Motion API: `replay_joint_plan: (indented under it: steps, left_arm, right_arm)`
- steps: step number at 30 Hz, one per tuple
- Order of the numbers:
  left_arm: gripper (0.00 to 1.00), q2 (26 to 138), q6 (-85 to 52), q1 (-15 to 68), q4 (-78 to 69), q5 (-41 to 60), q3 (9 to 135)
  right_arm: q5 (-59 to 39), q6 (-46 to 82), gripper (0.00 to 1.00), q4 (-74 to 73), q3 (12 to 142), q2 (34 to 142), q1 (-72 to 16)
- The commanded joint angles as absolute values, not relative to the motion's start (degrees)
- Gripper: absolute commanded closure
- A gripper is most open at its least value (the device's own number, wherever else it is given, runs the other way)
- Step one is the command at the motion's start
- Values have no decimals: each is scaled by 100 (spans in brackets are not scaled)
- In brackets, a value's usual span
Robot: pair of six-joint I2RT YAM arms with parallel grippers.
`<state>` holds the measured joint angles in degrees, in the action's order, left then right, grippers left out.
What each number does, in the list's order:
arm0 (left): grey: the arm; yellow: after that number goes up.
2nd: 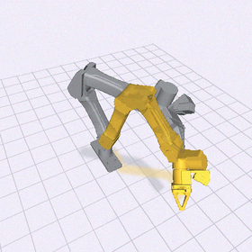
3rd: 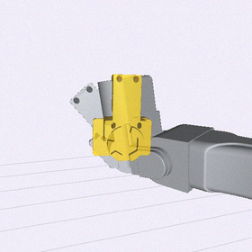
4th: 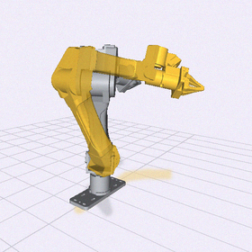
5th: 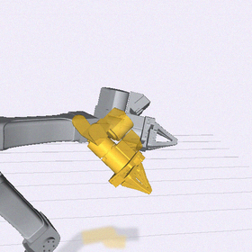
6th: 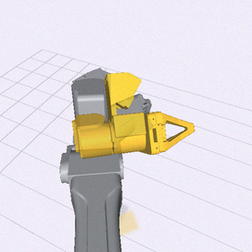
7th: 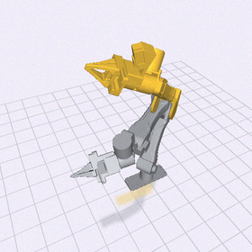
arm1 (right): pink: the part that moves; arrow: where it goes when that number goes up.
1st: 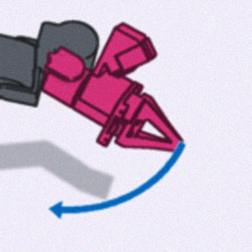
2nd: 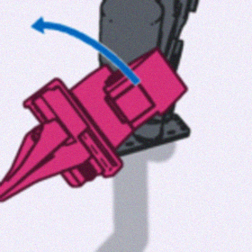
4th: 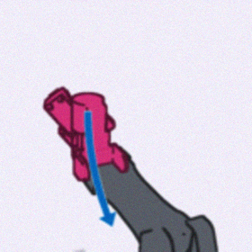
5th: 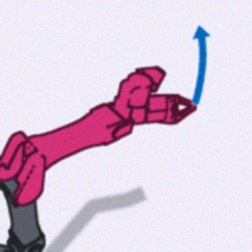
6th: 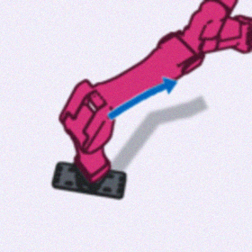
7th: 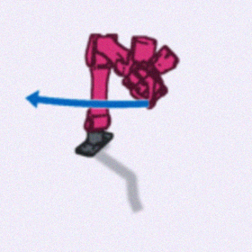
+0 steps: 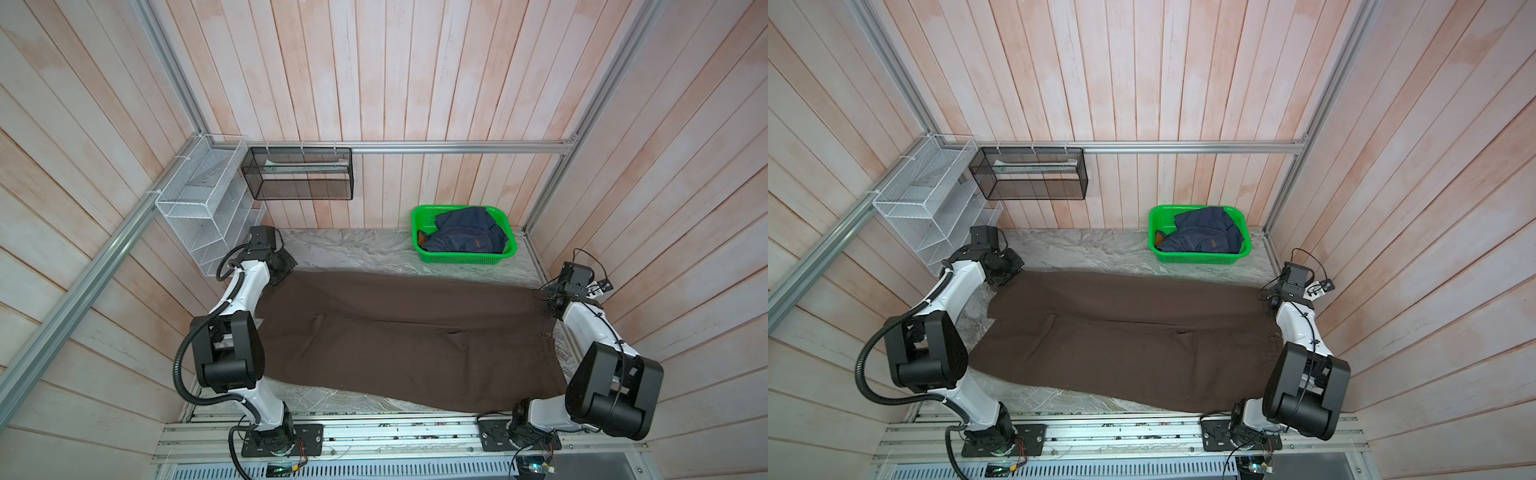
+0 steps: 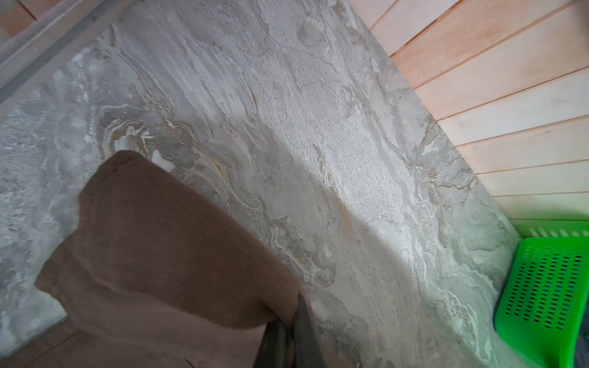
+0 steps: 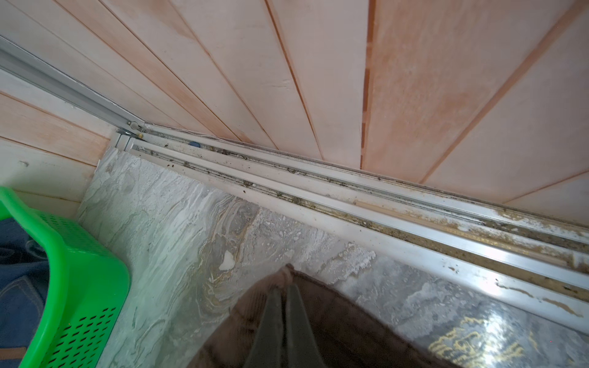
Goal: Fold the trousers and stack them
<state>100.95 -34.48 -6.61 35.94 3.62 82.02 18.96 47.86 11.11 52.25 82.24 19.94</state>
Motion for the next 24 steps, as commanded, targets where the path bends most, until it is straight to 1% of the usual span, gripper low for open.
replay_joint_plan:
  steps: [1,7,10,11,14,15,19,24]
  left_arm:
    - [100,10719,-3284,-545,3750,-9,8792]
    - [99,11591,-3344,-360,3893,-158,9692]
    - [96,11881,-3341,-360,4044,-248,10102]
    - [93,11968,-3329,-360,4108,-308,10232]
    - [71,12210,-3315,-359,4218,-387,10547]
    - [66,12285,-3313,-359,4267,-395,10666]
    - [61,12330,-3327,-360,4356,-422,10930]
    - [58,11942,-3272,-360,4319,-360,10841]
  right_arm:
    - [2329,4850,100,892,5523,8496,1971]
    - [2336,4871,100,966,5823,9056,1881]
    - [2303,4908,100,960,5897,9227,1872]
    - [2300,4917,100,950,5919,9269,1862]
    - [2305,4945,100,945,5992,9406,1810]
    - [2309,4950,100,958,6026,9455,1792]
    - [2287,4965,100,967,6124,9583,1739]
    - [2292,4946,100,1031,6239,9652,1703]
